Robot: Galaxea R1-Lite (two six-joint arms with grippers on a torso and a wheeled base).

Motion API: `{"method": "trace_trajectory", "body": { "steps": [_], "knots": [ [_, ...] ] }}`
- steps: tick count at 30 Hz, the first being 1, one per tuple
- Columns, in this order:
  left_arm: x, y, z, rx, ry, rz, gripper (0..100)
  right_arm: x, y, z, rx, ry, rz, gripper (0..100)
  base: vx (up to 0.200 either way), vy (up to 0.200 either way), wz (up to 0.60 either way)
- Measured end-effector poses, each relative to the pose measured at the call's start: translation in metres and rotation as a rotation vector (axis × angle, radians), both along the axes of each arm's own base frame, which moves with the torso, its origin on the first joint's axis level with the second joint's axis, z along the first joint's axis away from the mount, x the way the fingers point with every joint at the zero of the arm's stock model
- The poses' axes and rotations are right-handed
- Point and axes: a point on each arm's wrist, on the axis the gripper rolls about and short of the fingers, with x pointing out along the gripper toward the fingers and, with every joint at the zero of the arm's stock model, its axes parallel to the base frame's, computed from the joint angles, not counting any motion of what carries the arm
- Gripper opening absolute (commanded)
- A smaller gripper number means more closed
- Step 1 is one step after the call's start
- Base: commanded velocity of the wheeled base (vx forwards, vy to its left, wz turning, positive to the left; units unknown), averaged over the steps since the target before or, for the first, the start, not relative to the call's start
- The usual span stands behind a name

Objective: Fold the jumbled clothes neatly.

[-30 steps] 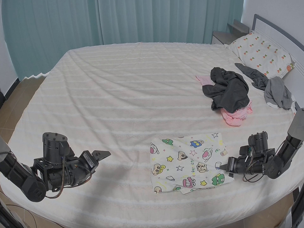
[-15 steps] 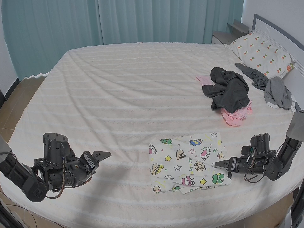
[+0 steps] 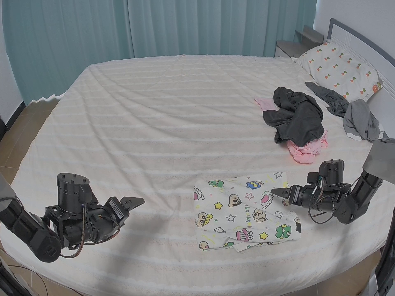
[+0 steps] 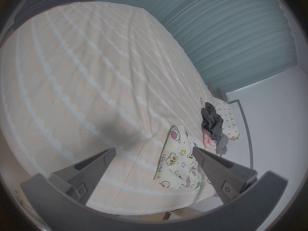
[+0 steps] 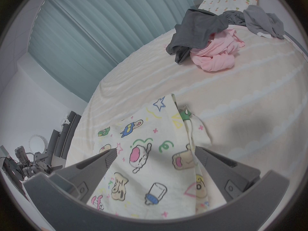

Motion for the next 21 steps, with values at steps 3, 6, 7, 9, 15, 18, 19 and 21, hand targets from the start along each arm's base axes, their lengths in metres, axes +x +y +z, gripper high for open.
{"method": "trace_trajectory", "body": {
  "steps": [3, 6, 7, 9, 15, 18, 19, 21],
  "knots": [
    [0.000, 0.000, 0.000, 0.000, 0.000, 0.000, 100, 0.008, 0.004, -0.006, -0.001, 0.000, 0.007, 100, 0.000, 0.000, 0.00],
    [0.000, 0.000, 0.000, 0.000, 0.000, 0.000, 100, 0.014, 0.005, -0.011, -0.004, 0.015, 0.008, 100, 0.000, 0.000, 0.00],
    [0.000, 0.000, 0.000, -0.001, 0.001, 0.000, 100, 0.015, 0.005, -0.013, -0.005, 0.021, 0.009, 100, 0.000, 0.000, 0.00],
    [0.001, 0.000, 0.000, -0.001, 0.001, 0.000, 100, 0.016, 0.006, -0.015, -0.008, 0.025, 0.009, 0, 0.000, 0.000, 0.00],
    [0.001, 0.000, -0.001, 0.000, 0.002, 0.000, 100, 0.018, 0.004, -0.018, -0.012, 0.031, 0.002, 0, 0.000, 0.000, 0.00],
    [0.001, 0.000, 0.000, 0.000, 0.002, 0.000, 100, 0.017, 0.002, -0.019, -0.013, 0.036, -0.002, 0, 0.000, 0.000, 0.00],
    [0.001, 0.000, -0.001, 0.000, 0.002, 0.000, 100, 0.017, 0.002, -0.019, -0.013, 0.036, -0.001, 0, 0.000, 0.000, 0.00],
    [0.001, 0.000, -0.001, 0.000, 0.002, 0.000, 100, 0.017, 0.002, -0.019, -0.013, 0.032, -0.004, 0, 0.000, 0.000, 0.00]
  ]
}}
